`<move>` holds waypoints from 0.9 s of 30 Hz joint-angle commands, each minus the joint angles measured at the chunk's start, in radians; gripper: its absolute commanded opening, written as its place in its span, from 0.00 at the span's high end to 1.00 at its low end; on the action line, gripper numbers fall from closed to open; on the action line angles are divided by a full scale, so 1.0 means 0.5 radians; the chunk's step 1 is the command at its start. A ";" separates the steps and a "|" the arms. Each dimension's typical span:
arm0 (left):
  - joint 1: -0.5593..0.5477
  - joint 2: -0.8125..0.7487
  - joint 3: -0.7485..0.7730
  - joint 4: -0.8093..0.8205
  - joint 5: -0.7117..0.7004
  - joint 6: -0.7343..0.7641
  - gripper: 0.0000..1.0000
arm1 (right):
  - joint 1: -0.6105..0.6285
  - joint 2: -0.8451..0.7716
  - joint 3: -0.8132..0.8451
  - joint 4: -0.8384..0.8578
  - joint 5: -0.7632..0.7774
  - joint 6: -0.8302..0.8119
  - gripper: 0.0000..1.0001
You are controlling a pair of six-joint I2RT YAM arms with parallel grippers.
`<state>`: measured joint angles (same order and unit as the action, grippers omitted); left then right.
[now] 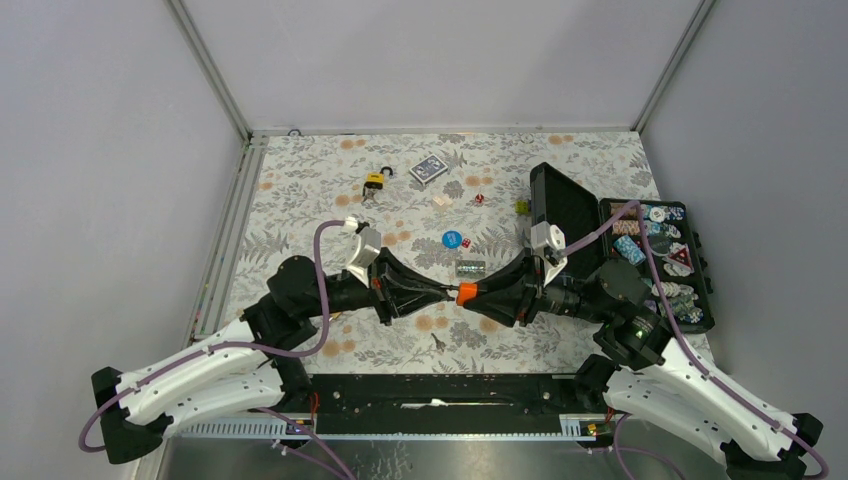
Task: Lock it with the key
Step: Lock the lock.
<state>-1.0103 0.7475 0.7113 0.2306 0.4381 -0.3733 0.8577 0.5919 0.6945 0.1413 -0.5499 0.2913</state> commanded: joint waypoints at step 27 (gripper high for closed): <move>0.017 0.131 -0.077 0.284 0.120 -0.020 1.00 | -0.007 0.204 0.040 0.441 0.025 0.187 1.00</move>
<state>-0.9844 0.7616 0.6827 0.3199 0.4435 -0.3744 0.8497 0.6529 0.6941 0.2298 -0.5430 0.3531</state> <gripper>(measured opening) 0.066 0.359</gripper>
